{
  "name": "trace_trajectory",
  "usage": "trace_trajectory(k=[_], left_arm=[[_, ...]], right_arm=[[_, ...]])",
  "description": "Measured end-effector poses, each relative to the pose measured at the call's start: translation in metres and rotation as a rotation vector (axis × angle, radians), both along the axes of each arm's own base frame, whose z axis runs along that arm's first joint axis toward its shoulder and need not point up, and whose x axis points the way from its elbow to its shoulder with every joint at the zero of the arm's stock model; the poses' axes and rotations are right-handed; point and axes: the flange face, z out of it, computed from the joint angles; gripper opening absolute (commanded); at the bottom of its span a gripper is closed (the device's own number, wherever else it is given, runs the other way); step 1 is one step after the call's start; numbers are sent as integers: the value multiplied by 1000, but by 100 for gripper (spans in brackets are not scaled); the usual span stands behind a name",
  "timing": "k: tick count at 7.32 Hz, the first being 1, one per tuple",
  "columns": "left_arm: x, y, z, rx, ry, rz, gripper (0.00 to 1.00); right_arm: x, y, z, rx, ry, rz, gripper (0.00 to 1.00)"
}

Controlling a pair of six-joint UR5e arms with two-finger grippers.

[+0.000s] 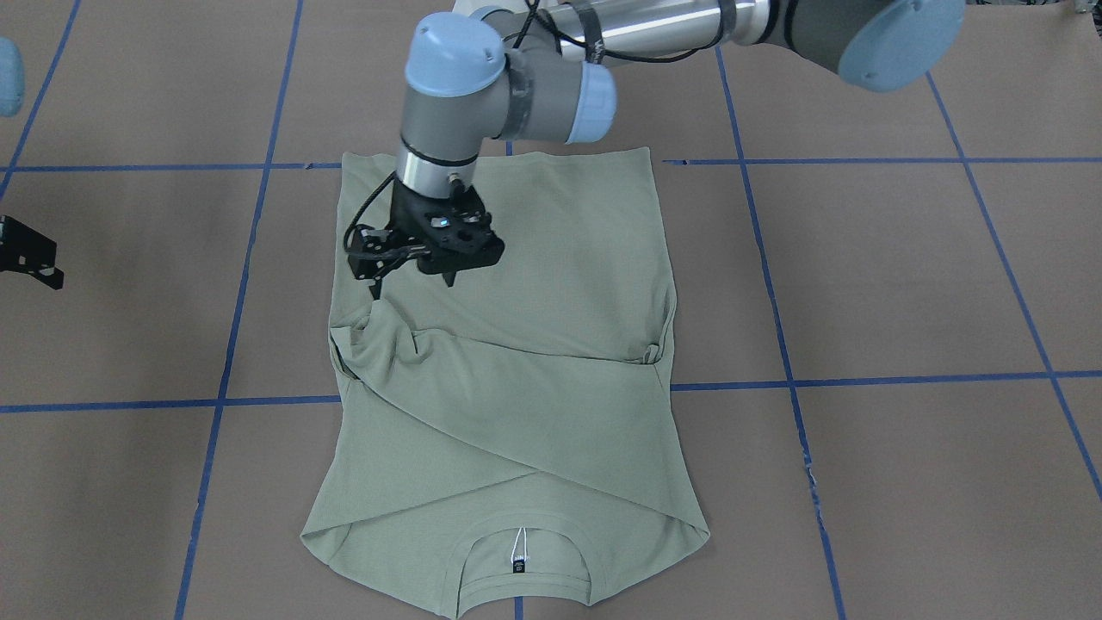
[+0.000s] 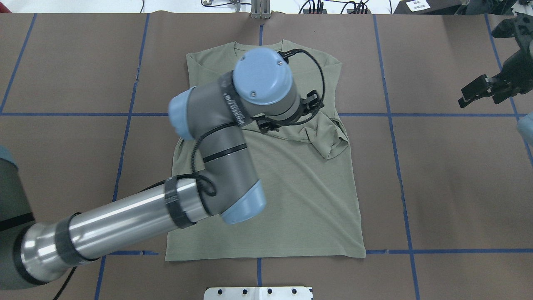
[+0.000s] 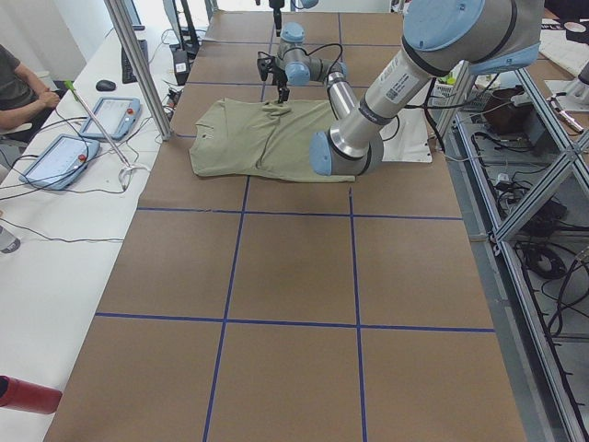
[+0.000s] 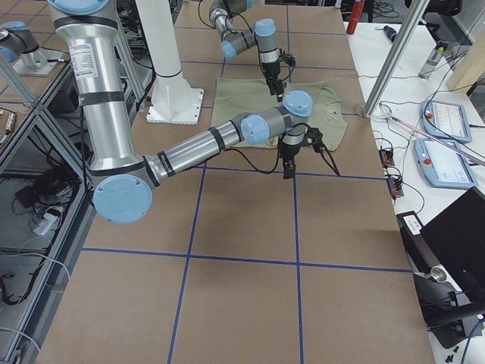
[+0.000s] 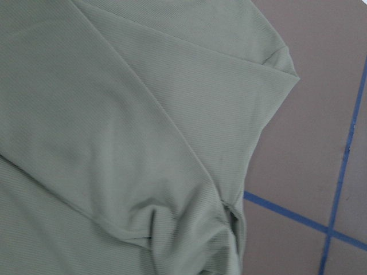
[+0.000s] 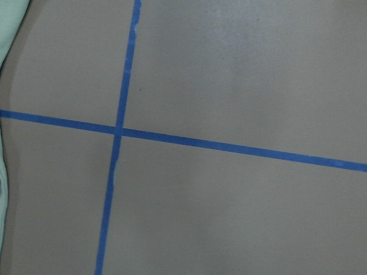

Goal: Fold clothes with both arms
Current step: 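Release the sleeve on the shirt and withdraw the left gripper toward the robot, then move both grippers to the shirt's side edges near the hem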

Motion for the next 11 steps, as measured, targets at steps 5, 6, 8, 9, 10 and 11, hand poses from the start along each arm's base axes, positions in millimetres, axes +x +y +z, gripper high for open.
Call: trace_trajectory(k=[5, 6, 8, 9, 10, 11], left_arm=[[-147, 83, 142, 147, -151, 160, 99], [-162, 94, 155, 147, -160, 170, 99], [-175, 113, 172, 140, -171, 190, 99], [-176, 123, 178, 133, -173, 203, 99], [-172, 132, 184, 122, -174, 215, 99], [-167, 141, 187, 109, -165, 223, 99]], right_arm=[[-139, 104, -6, -54, -78, 121, 100], [-165, 132, -13, -76, -79, 118, 100], [-221, 190, -30, -103, -72, 117, 100], [-244, 218, -39, -106, -67, 110, 99], [-261, 240, -41, -107, -51, 98, 99], [-272, 257, -41, -106, -32, 84, 98]])
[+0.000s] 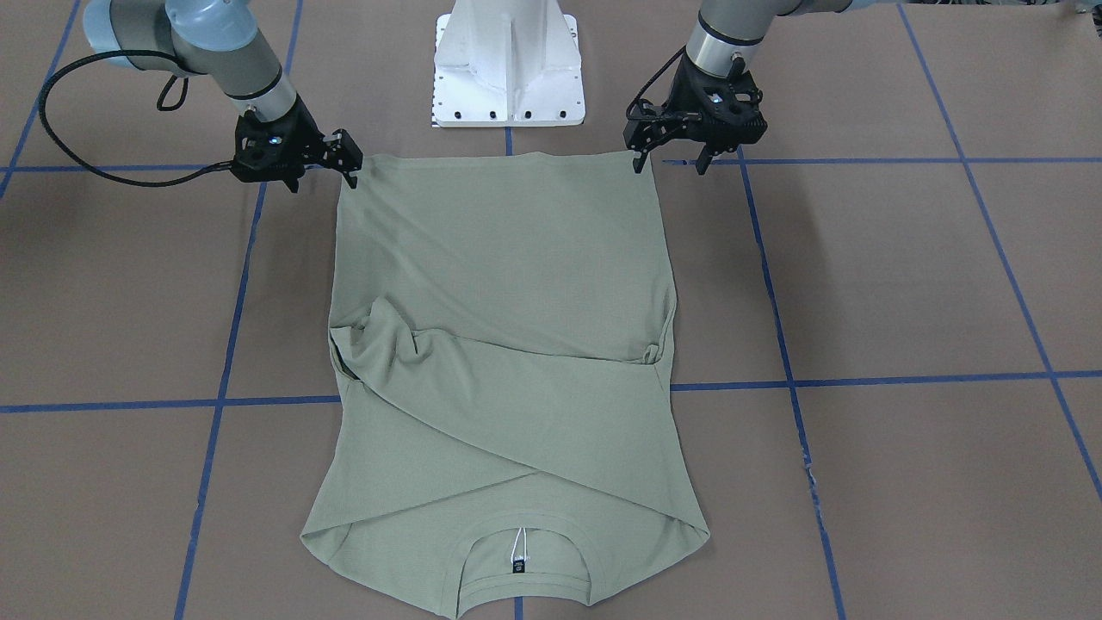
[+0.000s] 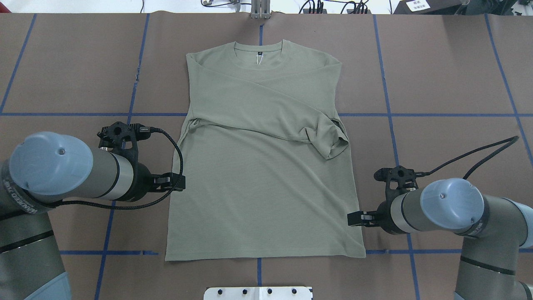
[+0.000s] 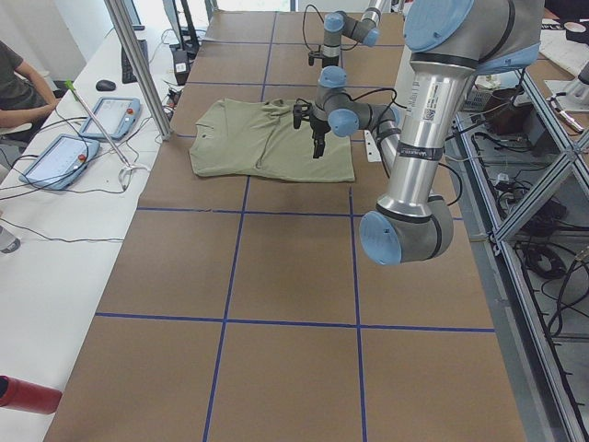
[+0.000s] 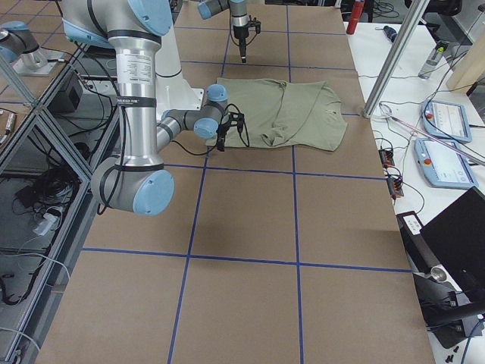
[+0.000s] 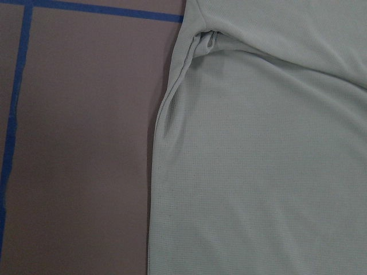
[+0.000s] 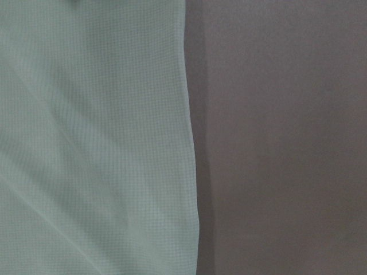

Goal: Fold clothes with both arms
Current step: 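Move both grippers to the shirt's side edges near the hem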

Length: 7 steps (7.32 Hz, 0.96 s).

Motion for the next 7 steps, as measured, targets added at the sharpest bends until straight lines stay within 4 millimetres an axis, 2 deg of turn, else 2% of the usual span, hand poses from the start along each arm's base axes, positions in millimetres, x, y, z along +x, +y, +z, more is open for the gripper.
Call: trace_trajectory(k=[2, 5, 7], left_arm=[[8, 12, -1, -19, 25, 7, 99], [8, 15, -3, -21, 33, 8, 99], [7, 15, -4, -19, 36, 9, 99]], right_arm=[[-14, 21, 2, -3, 28, -34, 94], [-31, 36, -7, -16, 49, -62, 83], [-37, 41, -8, -21, 52, -70, 81]])
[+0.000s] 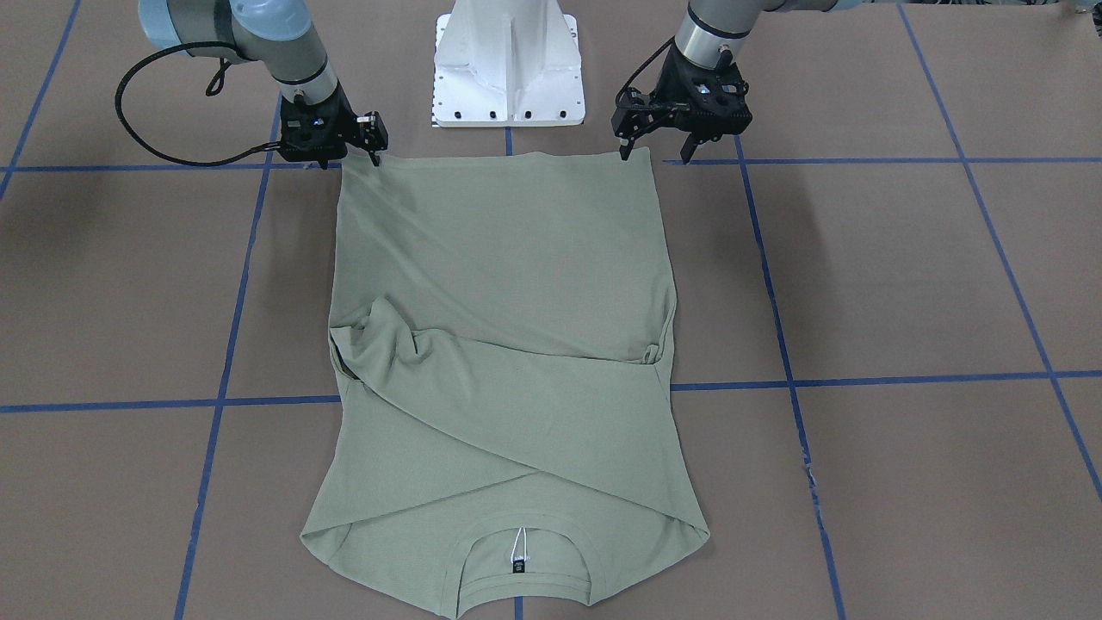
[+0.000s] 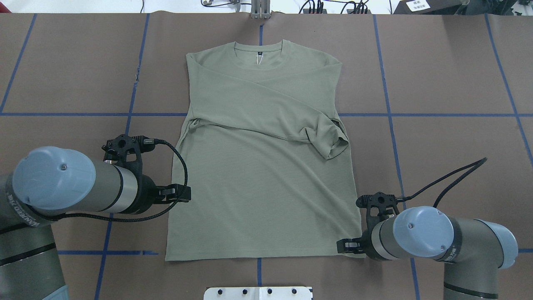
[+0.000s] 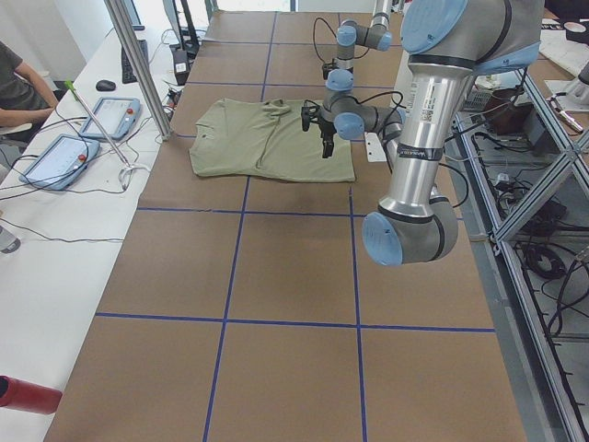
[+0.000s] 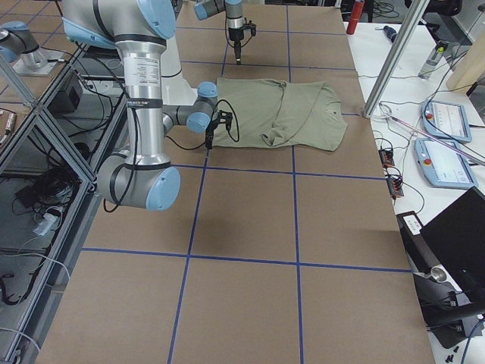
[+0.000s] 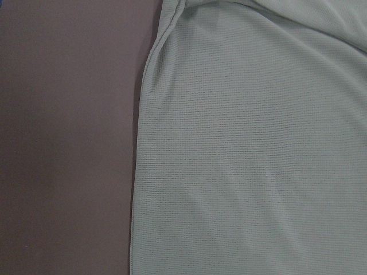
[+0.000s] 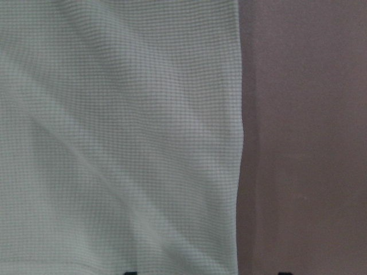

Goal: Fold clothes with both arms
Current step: 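Move both grippers to the shirt's side edges near the hem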

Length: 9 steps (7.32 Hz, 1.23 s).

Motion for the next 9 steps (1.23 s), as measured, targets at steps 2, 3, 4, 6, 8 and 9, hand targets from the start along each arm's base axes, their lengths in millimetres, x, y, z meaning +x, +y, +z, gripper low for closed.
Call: trace_trajectory(k=[2, 3, 4, 6, 8, 9], left_arm=[[-1, 0, -2, 1, 3, 1, 99], [-1, 0, -3, 1, 5, 1, 99], [-2, 0, -4, 2, 8, 1, 99], [-3, 1, -5, 3, 10, 1, 99], [-5, 2, -6, 4, 14, 1, 98], [-6, 2, -7, 5, 16, 1, 98]], right_arm=[[-1, 2, 1, -5, 4, -5, 63], [-1, 2, 2, -9, 8, -8, 63], [-2, 2, 3, -12, 16, -10, 63], [-2, 3, 6, -15, 24, -12, 54], [-1, 3, 7, -17, 29, -12, 8], [-1, 3, 6, -18, 27, -14, 0]])
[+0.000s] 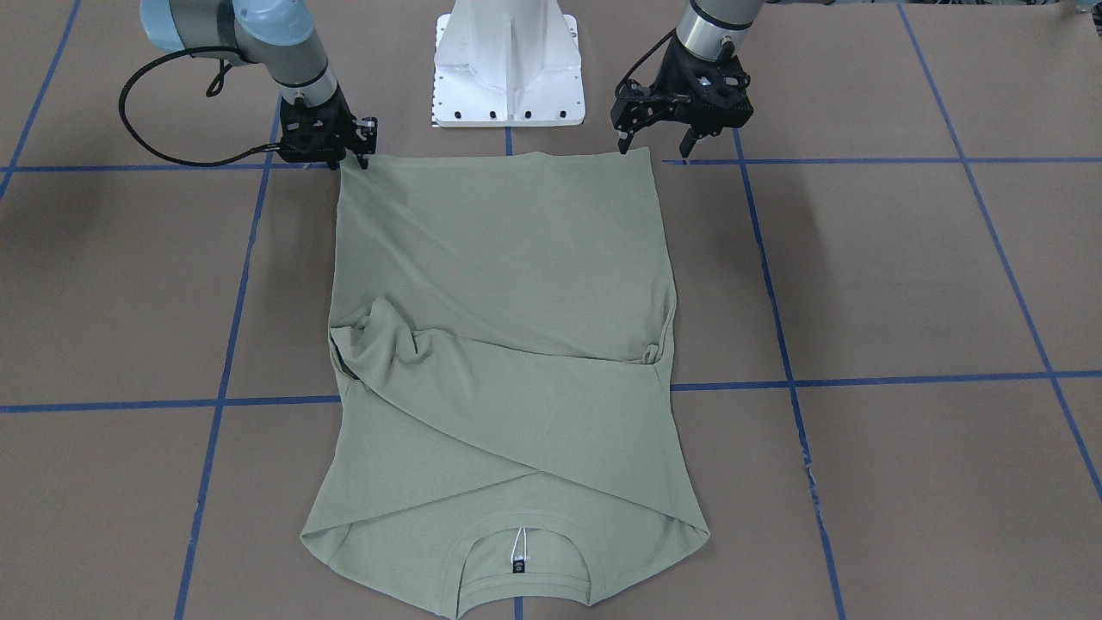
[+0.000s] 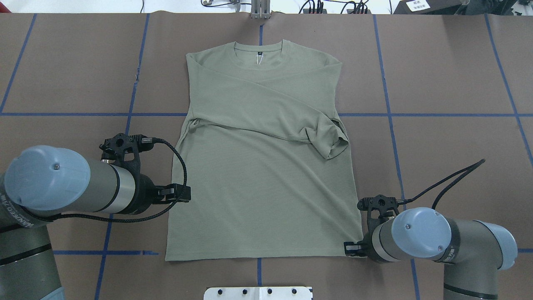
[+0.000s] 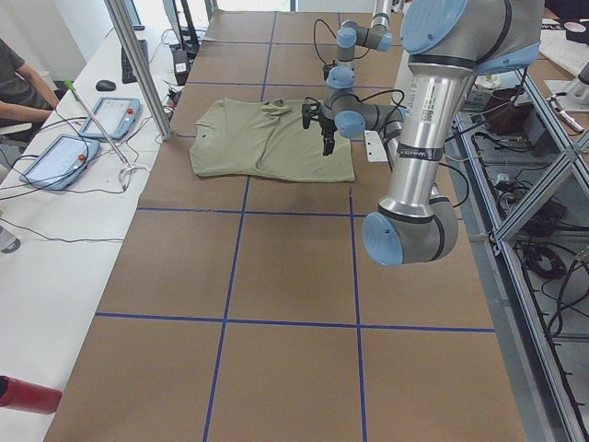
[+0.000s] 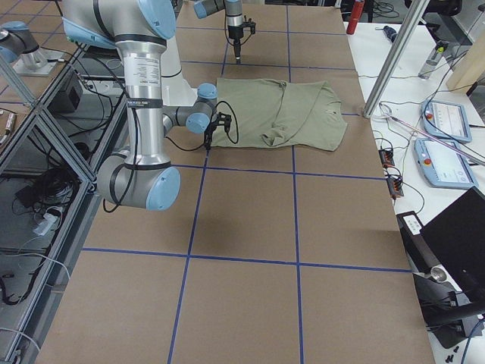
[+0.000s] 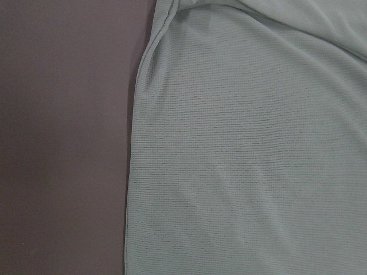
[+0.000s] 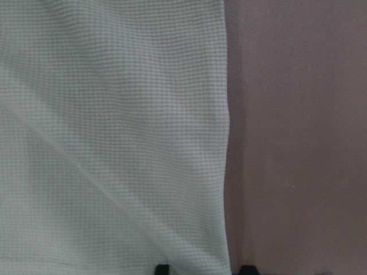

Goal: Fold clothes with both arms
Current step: 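Move both grippers to the shirt's side edges near the hem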

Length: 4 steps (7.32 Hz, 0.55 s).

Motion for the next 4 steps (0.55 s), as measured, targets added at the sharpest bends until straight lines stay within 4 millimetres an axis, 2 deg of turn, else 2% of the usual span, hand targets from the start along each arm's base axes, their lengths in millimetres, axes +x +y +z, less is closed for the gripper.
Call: trace_trajectory(k=[4], left_arm=[[-2, 1, 0, 0, 1, 2, 98]], right_arm=[[8, 0, -18, -6, -38, 11, 0]])
